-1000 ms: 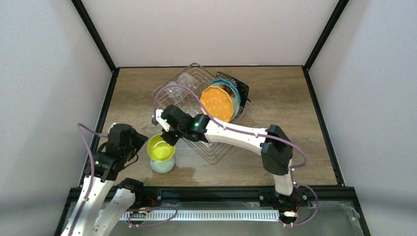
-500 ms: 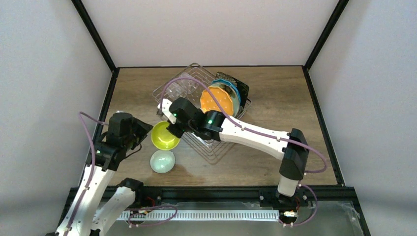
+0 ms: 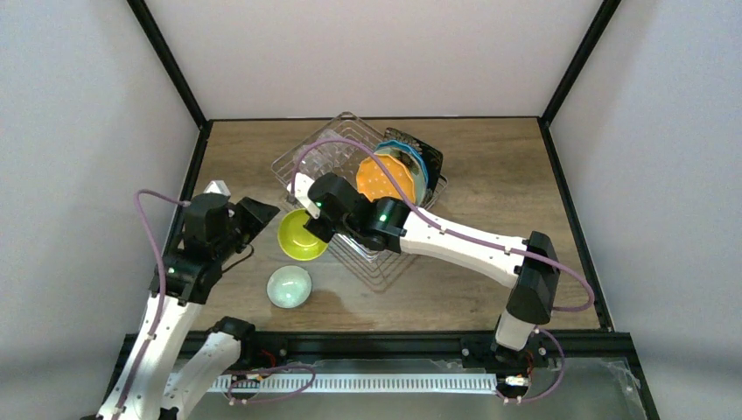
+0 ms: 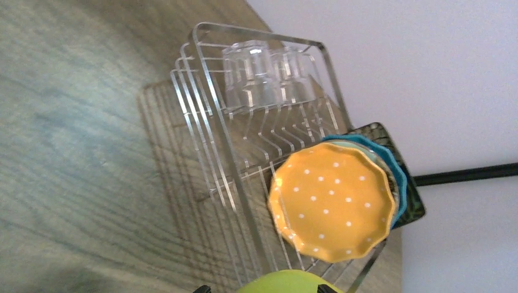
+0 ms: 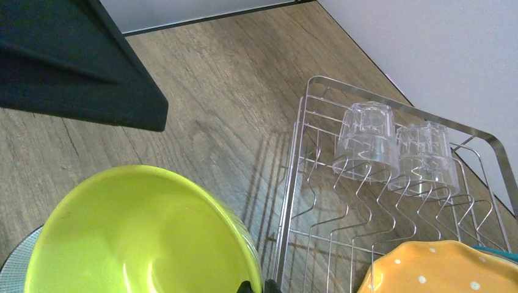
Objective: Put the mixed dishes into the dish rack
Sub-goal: Grab the bowl from the bowl, then pass from the right arm to the left
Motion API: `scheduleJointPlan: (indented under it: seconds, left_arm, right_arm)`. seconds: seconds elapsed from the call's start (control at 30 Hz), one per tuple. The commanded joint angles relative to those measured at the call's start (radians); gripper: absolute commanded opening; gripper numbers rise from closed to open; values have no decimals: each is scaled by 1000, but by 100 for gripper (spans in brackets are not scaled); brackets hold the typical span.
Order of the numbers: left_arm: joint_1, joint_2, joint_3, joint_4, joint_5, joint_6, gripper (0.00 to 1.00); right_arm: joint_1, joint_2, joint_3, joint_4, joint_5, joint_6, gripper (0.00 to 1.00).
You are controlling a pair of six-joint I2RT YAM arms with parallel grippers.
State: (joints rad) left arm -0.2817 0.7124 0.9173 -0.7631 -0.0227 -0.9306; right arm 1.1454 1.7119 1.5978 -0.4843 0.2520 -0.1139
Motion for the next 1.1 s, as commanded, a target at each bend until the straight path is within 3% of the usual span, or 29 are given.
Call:
scheduleJointPlan:
  seconds: [0.0, 0.83, 1.07]
  left_arm:
    - [3, -35, -11, 78, 62, 61, 100]
    - [3, -90, -128, 168, 186, 164, 97]
    - [3, -87, -149, 201, 204, 192, 88]
  right_arm:
    - [0, -31, -1, 9, 22, -10, 1]
    - [-27, 0, 121, -39, -68, 16, 1]
    - [-31, 22, 169, -55, -90, 17, 1]
